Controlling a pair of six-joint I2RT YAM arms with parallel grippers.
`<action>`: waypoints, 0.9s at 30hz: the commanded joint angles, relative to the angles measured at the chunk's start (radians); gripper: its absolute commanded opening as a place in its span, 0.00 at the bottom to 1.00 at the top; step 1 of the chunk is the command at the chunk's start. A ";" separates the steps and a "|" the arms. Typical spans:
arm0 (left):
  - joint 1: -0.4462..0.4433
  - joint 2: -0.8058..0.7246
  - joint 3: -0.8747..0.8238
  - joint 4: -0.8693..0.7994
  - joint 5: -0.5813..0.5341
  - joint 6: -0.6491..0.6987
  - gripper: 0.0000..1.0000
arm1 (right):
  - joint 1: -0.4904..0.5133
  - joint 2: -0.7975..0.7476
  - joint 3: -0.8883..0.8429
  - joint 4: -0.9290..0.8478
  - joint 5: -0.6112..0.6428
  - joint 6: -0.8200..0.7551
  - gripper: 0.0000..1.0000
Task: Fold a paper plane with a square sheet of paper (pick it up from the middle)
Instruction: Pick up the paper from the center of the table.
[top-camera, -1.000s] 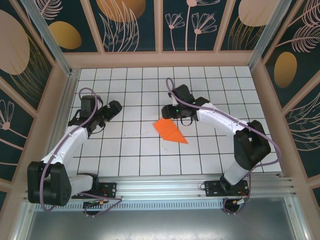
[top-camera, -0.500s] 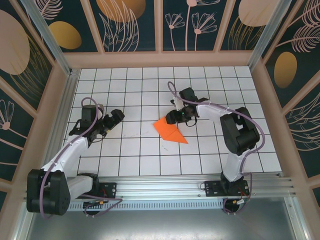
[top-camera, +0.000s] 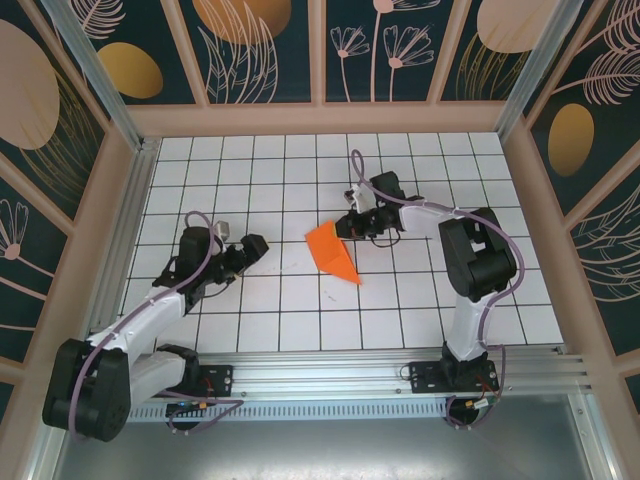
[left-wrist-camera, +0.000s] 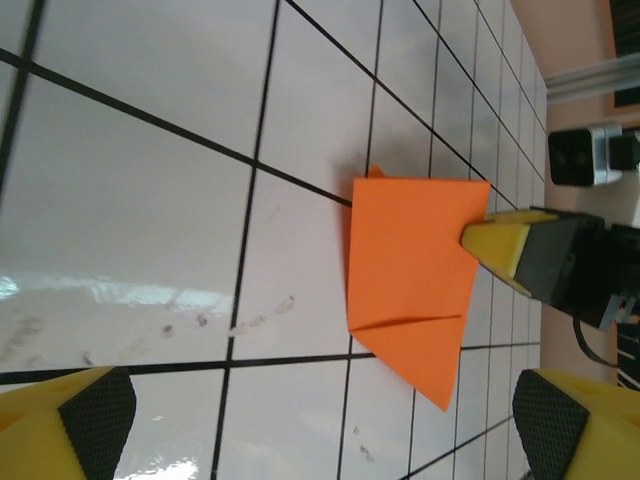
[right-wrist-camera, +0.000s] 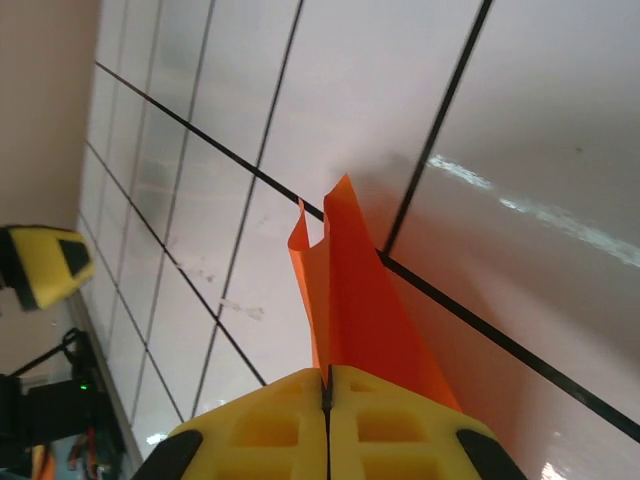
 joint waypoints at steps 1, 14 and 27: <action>-0.062 -0.028 -0.061 0.234 0.030 -0.110 0.98 | -0.001 -0.004 -0.029 0.193 -0.148 0.220 0.08; -0.256 0.034 -0.139 0.691 -0.063 -0.225 0.95 | 0.026 -0.121 -0.110 0.666 -0.230 0.877 0.08; -0.284 0.113 -0.147 0.904 -0.116 -0.301 0.39 | 0.079 -0.126 -0.120 0.820 -0.230 1.047 0.08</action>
